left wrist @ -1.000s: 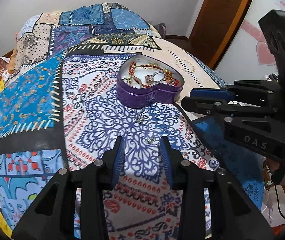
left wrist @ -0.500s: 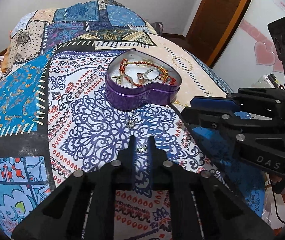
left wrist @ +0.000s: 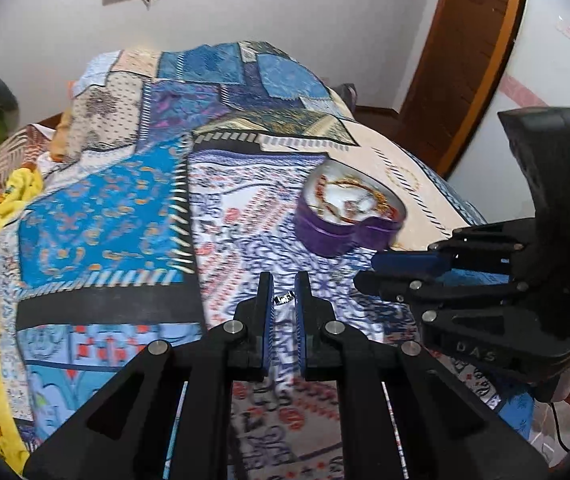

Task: Organize jewelry
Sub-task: 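Grasp the small silver charm with the left gripper, then lower the silver charm into the purple tin and open the left gripper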

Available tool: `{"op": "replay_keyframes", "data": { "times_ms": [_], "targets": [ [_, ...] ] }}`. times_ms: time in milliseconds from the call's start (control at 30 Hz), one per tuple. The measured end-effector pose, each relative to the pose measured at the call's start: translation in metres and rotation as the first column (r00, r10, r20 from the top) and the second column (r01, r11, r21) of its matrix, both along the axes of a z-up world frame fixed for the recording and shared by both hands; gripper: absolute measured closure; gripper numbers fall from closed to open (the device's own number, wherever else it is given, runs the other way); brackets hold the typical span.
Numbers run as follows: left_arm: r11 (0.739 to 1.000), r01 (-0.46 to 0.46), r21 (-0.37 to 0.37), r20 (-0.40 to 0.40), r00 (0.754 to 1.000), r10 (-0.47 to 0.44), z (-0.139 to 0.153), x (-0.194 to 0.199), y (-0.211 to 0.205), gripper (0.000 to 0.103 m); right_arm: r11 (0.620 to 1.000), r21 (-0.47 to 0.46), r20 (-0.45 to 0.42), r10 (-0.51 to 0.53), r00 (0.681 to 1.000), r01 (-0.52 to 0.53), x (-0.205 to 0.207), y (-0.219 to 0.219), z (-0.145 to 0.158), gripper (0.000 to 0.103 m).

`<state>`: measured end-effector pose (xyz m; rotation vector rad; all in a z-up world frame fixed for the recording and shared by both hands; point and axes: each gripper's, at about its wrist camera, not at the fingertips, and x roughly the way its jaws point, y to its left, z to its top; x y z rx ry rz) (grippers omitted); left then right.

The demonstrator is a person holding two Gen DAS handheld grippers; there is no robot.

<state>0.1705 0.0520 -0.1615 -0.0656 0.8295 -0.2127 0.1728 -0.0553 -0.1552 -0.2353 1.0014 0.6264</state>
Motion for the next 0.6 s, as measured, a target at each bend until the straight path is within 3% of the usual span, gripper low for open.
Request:
{"op": "replay_keyframes", "data": {
  "times_ms": [233, 433, 500, 600],
  "targets": [
    [0.999, -0.019, -0.034, -0.005, 1.000, 0.018, -0.003, -0.001, 0.014, 0.095, 0.999, -0.017, -0.059, 0.037, 0.998, -0.038, 0.010, 0.016, -0.011, 0.086],
    [1.000, -0.002, -0.006, 0.014, 1.000, 0.002, 0.000, -0.008, 0.010, 0.095, 1.000, 0.008, -0.076, 0.015, 0.997, -0.014, 0.017, 0.013, -0.013, 0.086],
    [1.000, -0.002, -0.006, 0.018, 1.000, 0.002, 0.002, -0.009, 0.010, 0.095, 1.000, 0.006, -0.067, 0.020, 0.998, -0.019, 0.015, 0.013, -0.012, 0.093],
    [1.000, -0.003, -0.003, 0.026, 1.000, 0.003, 0.006, -0.010, 0.009, 0.095, 0.999, -0.006, -0.039, 0.038, 0.999, -0.038, 0.008, 0.014, -0.009, 0.094]
  ]
}}
